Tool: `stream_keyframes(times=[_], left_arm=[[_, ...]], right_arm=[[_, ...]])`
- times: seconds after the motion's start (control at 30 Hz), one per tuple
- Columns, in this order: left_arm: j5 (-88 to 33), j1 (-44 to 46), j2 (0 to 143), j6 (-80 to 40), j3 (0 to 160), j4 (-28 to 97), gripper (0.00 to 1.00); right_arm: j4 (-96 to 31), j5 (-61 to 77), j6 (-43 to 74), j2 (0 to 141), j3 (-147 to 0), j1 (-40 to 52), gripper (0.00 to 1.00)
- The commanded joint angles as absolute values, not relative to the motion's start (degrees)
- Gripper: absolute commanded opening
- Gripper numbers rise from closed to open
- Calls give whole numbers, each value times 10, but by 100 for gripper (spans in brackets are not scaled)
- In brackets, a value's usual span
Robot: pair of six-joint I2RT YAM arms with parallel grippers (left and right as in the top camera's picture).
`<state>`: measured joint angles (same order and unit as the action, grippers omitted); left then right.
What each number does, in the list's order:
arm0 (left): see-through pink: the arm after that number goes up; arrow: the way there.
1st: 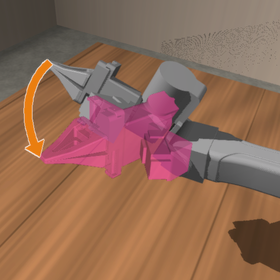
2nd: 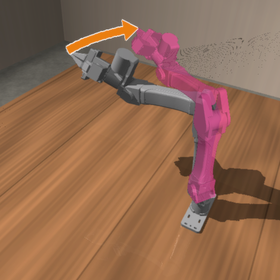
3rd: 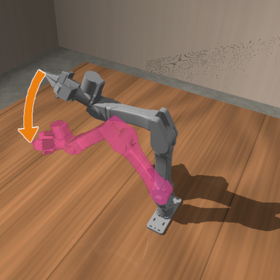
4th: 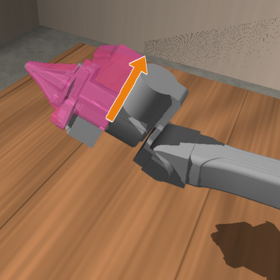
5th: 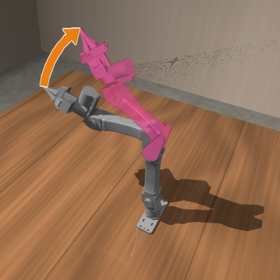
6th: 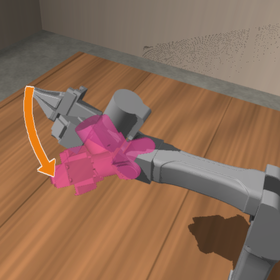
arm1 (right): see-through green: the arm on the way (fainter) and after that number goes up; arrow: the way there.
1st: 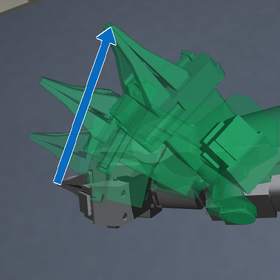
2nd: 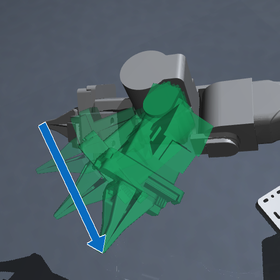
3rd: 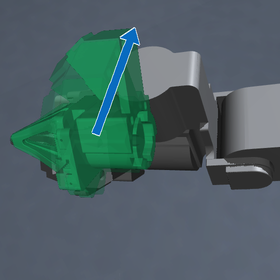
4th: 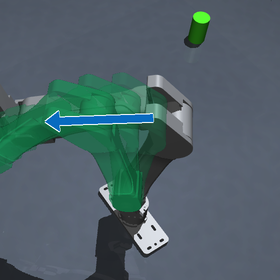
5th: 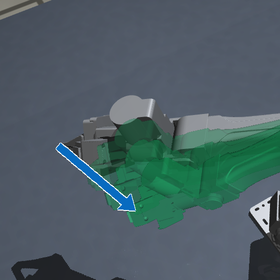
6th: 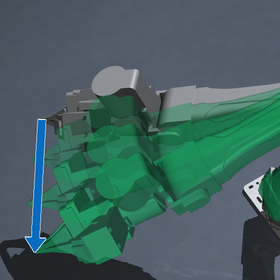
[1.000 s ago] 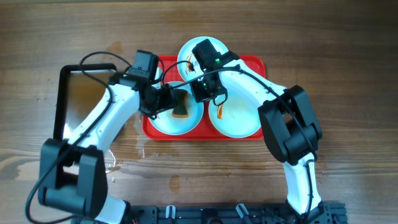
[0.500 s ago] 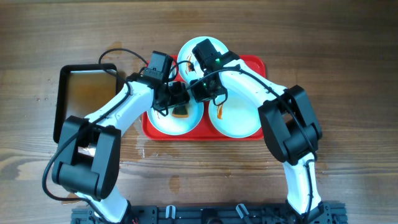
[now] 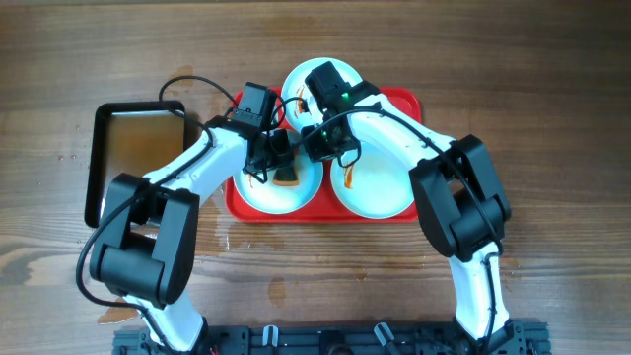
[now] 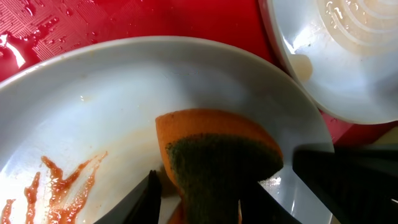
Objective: Clean dirty plates on tray and stack at the side
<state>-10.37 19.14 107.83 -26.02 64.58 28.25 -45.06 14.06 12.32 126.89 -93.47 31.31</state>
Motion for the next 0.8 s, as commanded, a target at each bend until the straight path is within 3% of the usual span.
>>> stream_keyframes(times=[0.0, 0.03, 0.37, 0.57, 0.77], left_arm=[[-93, 193, 1106, -258, 644, 284, 14], [-93, 193, 1106, -258, 644, 284, 4], [-50, 176, 1082, -258, 645, 331, 4], [120, 151, 1059, -258, 645, 384, 4], [73, 157, 1020, -258, 645, 384, 4]], right_arm=[[-448, 135, 127, 1287, -929, 312, 7], [-448, 135, 127, 1287, -929, 312, 7], [-448, 135, 126, 1287, -929, 312, 6], [-445, 135, 126, 1287, -929, 312, 7], [-444, 135, 126, 1287, -929, 312, 7]])
